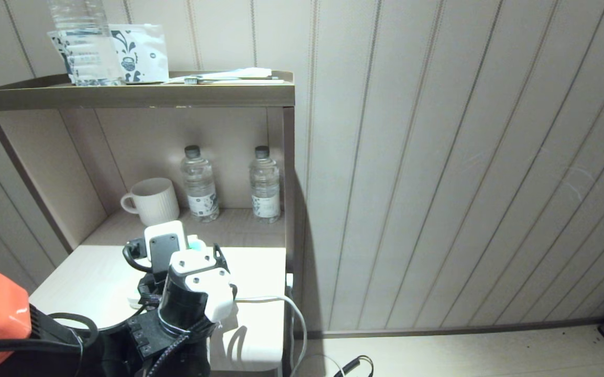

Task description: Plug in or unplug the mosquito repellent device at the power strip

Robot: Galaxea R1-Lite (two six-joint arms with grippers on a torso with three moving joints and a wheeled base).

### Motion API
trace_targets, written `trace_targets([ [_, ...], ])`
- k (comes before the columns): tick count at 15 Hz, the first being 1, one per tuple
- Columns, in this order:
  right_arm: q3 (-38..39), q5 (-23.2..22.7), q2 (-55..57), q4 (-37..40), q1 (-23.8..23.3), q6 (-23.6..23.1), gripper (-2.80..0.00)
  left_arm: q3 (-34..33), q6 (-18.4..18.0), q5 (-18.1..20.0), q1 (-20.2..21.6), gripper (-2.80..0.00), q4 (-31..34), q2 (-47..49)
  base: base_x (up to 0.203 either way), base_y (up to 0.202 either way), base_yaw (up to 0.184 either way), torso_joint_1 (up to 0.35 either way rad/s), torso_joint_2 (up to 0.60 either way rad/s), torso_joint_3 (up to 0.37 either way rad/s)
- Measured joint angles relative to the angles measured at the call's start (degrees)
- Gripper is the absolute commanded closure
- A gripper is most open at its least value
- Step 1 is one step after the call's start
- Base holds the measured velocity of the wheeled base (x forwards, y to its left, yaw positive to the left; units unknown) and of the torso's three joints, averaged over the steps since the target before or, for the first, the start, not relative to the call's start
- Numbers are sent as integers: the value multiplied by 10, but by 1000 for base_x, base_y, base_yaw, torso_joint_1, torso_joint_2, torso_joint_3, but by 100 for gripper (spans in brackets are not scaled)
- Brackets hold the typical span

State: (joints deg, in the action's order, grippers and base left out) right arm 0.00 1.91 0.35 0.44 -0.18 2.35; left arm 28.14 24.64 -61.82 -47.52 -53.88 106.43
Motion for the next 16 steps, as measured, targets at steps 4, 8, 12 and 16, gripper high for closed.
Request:
trace_targets([
  [4,0,0,0,0,0,0,0,-6,0,-1,2,0,-21,8,0,0,0,0,0,0],
  [8,0,0,0,0,0,0,0,-11,-1,-1,2,0,-31,12,0,0,0,0,0,0],
  [12,0,0,0,0,0,0,0,-12,-25,5,-1,0,-27,-16,0,0,0,0,0,0],
  [16,0,0,0,0,0,0,0,-12,-82,48,-2,0,7,-108,0,0,0,0,0,0],
])
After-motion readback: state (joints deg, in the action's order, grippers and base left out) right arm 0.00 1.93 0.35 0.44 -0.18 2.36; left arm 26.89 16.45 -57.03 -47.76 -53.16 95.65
